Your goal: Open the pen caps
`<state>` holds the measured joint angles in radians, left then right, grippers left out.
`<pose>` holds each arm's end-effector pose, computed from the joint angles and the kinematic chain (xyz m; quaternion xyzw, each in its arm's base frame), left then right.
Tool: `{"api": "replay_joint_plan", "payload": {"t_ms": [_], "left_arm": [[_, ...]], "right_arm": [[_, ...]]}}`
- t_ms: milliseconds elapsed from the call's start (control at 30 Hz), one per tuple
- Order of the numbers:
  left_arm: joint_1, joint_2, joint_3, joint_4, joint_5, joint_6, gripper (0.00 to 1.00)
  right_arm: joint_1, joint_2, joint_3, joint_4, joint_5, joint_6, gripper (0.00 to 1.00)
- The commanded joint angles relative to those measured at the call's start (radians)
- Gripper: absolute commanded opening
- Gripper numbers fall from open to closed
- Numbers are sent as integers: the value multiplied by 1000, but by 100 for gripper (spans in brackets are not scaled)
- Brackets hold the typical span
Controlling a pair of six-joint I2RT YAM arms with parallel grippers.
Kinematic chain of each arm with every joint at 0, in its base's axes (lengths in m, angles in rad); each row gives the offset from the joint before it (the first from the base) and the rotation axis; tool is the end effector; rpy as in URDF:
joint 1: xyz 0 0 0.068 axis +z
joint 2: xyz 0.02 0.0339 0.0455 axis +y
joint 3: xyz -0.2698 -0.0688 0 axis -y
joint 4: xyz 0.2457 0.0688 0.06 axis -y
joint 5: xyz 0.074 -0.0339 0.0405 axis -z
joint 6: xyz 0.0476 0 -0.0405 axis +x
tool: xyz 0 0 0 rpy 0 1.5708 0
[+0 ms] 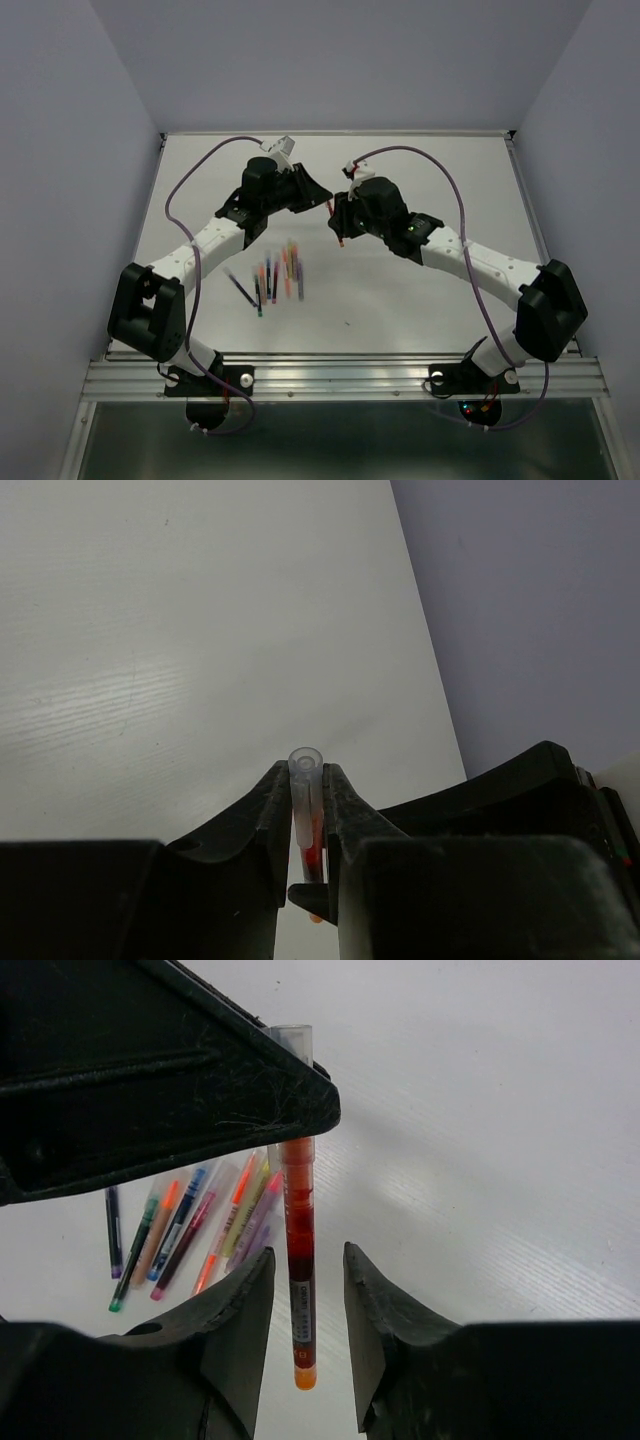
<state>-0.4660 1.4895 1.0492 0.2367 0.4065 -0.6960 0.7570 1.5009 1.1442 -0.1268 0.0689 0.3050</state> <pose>0.3142 -0.1791 0.3082 0.0395 0.7690 -0.4703 0.4312 0.2639 0.2448 0.2966 -0.1743 0.8376 0.2364 0.4607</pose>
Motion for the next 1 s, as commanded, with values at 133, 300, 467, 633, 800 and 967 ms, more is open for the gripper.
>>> {"api": "replay_joint_plan", "payload": {"t_ms": [133, 300, 467, 633, 800, 967], "left_arm": [[-10, -66, 8, 65, -15, -19, 0], [-10, -77, 2, 95, -32, -34, 0], [9, -31, 95, 23, -257, -17, 0], [151, 77, 290, 4, -324, 1, 0], [228, 152, 431, -23, -310, 9, 0], [253, 181, 437, -131, -330, 50, 0]], "right_arm": [[1, 38, 69, 41, 39, -24, 28], [1, 39, 55, 39, 34, -40, 1], [1, -24, -30, 35, -40, -46, 1], [1, -96, -168, -13, -194, 8, 1], [42, -178, -310, 0, -193, 71, 1], [19, -188, -298, -25, -22, 103, 1]]}}
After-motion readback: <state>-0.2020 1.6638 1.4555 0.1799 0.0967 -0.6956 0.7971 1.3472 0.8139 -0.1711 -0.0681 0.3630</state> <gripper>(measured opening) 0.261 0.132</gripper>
